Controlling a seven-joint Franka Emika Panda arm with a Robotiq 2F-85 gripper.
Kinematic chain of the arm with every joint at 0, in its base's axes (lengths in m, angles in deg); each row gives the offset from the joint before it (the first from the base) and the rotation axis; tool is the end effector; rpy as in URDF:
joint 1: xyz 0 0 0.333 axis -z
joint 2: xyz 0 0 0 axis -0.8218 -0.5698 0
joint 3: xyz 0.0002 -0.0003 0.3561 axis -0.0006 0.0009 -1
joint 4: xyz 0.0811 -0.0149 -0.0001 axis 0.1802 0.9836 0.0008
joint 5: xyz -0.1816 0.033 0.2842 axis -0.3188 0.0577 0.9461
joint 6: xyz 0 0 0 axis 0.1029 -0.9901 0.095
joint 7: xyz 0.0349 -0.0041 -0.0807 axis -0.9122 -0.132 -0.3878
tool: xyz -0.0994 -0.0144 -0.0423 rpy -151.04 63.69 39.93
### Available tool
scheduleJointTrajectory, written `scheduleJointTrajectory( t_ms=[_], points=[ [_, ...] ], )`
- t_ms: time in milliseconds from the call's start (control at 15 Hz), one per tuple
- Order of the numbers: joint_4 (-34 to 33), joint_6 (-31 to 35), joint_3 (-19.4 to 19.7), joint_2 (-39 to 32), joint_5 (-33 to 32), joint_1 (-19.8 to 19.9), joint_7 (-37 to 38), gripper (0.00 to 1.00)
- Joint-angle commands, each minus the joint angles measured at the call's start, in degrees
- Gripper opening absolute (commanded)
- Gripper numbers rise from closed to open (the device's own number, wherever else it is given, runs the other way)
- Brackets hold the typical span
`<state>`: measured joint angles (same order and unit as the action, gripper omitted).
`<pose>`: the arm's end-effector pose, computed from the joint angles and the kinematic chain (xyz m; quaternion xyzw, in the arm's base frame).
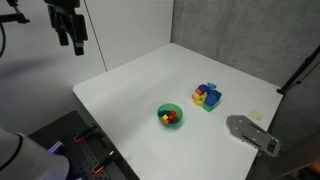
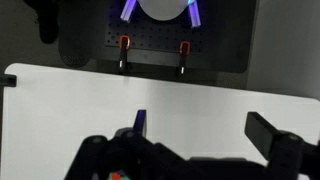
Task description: Pick up one small orange block from the green bowl and put it on the table
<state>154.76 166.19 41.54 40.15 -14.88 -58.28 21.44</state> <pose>0.2243 0.0360 0.5796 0.9913 0.0286 -0.1284 0.0070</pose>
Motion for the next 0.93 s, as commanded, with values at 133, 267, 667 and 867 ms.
scheduleJointTrajectory(
  t_ms=[133,267,667,867],
  points=[
    [-0.11,-0.09,-0.10,-0.04,0.04,0.13,-0.06,1.00],
    [-0.11,-0.09,-0.10,-0.04,0.04,0.13,-0.06,1.00],
    [-0.89,2.45,-0.05,-2.50,0.23,0.27,0.06,1.00],
    [-1.71,6.83,-0.05,-5.81,0.05,0.33,-0.01,1.00]
  ],
)
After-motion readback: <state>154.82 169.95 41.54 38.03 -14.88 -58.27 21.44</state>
